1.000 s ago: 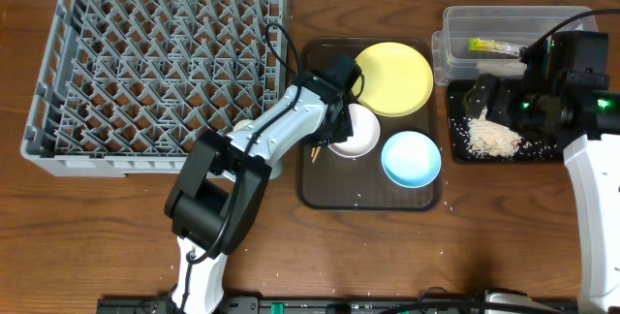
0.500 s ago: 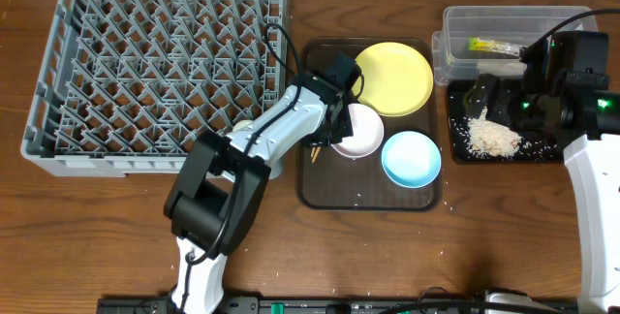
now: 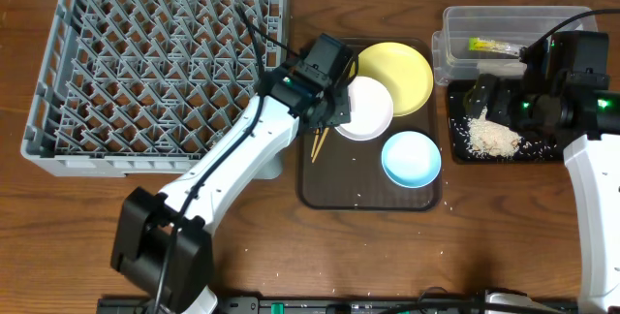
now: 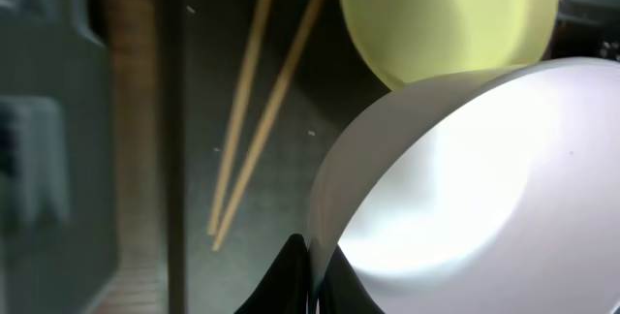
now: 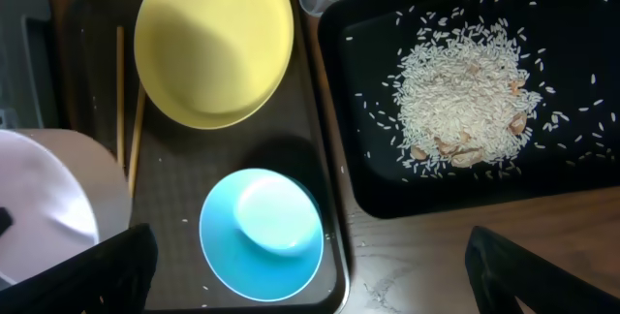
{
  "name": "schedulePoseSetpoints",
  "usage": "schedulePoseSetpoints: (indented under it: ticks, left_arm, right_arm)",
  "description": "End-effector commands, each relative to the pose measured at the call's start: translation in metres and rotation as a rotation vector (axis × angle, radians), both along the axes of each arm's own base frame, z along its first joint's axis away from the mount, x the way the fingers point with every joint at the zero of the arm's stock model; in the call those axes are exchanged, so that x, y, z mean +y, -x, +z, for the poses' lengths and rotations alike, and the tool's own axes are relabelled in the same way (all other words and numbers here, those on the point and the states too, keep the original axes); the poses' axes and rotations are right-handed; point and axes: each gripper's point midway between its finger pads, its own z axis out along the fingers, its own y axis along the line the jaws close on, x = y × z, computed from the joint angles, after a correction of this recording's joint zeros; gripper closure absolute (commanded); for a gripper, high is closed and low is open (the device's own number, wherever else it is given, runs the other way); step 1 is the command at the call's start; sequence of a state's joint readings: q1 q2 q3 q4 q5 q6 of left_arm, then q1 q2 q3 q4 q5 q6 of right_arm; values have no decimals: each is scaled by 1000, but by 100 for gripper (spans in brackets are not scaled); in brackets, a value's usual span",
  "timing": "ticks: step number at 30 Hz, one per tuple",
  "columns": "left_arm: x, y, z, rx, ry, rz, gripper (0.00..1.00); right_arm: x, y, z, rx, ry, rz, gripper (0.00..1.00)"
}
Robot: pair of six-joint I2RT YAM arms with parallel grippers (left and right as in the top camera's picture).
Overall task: Sort waste into correct bins and load items into the dishwasher
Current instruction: 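Lift the pink bowl with the left gripper and set it in the rack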
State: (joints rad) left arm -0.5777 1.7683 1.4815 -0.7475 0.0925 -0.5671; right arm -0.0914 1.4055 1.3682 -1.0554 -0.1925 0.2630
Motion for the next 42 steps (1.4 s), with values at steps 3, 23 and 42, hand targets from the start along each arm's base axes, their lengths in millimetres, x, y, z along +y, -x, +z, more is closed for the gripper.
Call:
schedulePoseSetpoints:
  ticks: [3, 23, 42]
  left_arm:
    - [61, -28, 47, -221, -177, 109, 93]
    - [225, -77, 123, -450, -1108, 196, 93]
    - [212, -85, 89, -416, -1562, 328, 92]
  right_arm:
    - [-3, -2, 2, -3, 0, -17, 1]
    - [-3, -2, 2, -3, 0, -17, 1]
    - [-3, -2, 2, -3, 0, -17, 1]
